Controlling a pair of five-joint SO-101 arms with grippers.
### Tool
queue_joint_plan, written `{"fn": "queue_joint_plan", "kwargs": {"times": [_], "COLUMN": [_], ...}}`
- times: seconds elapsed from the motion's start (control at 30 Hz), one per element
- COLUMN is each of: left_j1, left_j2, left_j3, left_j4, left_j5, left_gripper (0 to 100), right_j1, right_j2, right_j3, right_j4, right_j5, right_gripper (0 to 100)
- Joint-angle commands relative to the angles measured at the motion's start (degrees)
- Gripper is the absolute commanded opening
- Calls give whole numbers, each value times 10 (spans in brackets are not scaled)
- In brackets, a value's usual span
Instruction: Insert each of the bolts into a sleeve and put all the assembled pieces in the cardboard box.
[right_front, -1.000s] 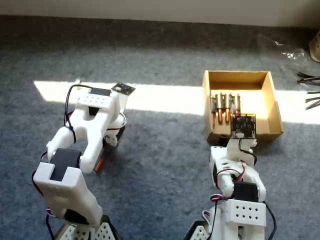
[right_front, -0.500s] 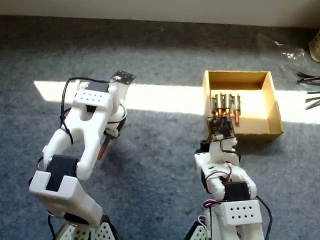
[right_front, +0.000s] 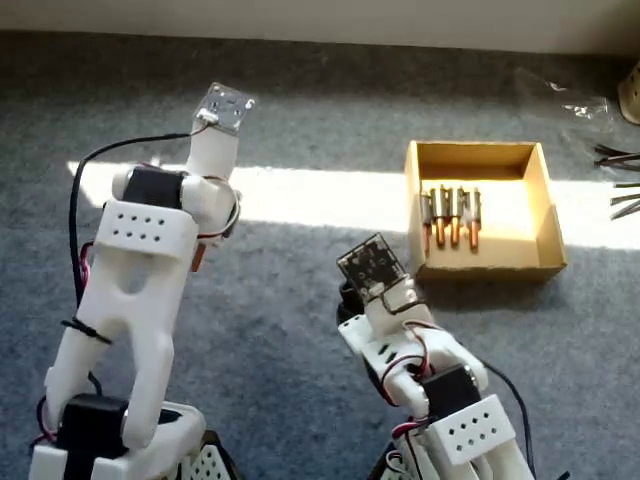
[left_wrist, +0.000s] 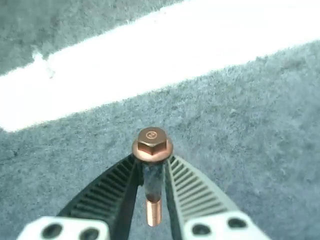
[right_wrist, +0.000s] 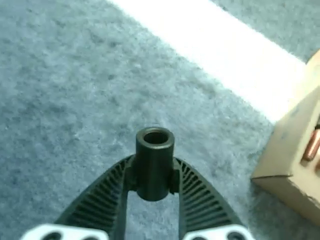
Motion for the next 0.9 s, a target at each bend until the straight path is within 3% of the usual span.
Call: {"fn": "queue_joint_plan", "kwargs": {"times": [0.0, 0.27, 0.43, 0.5, 0.63, 0.87], "left_j1": [-2, -2, -1, 0, 4, 103], "left_j2": [-67, -188, -293, -342, -430, -480], "left_j3": [-22, 92, 206, 235, 253, 251], "left_j4": [-23, -138, -228, -240, -241, -239], "left_j5": [-5, -4, 0, 8, 94, 105], "left_gripper": [4, 4, 4, 4, 4, 4], "right_j1": [-29, -53, -60, -62, -87, -102], "right_j2": [-5, -4, -5, -5, -5, -7], "right_j3": [-36, -29, 6, 43, 105, 126], "right_j4": [-58, -148, -240, -294, -373, -375], "right_j5": [11, 0, -109, -116, -116, -116], "right_gripper": [4, 4, 4, 4, 4, 4]}}
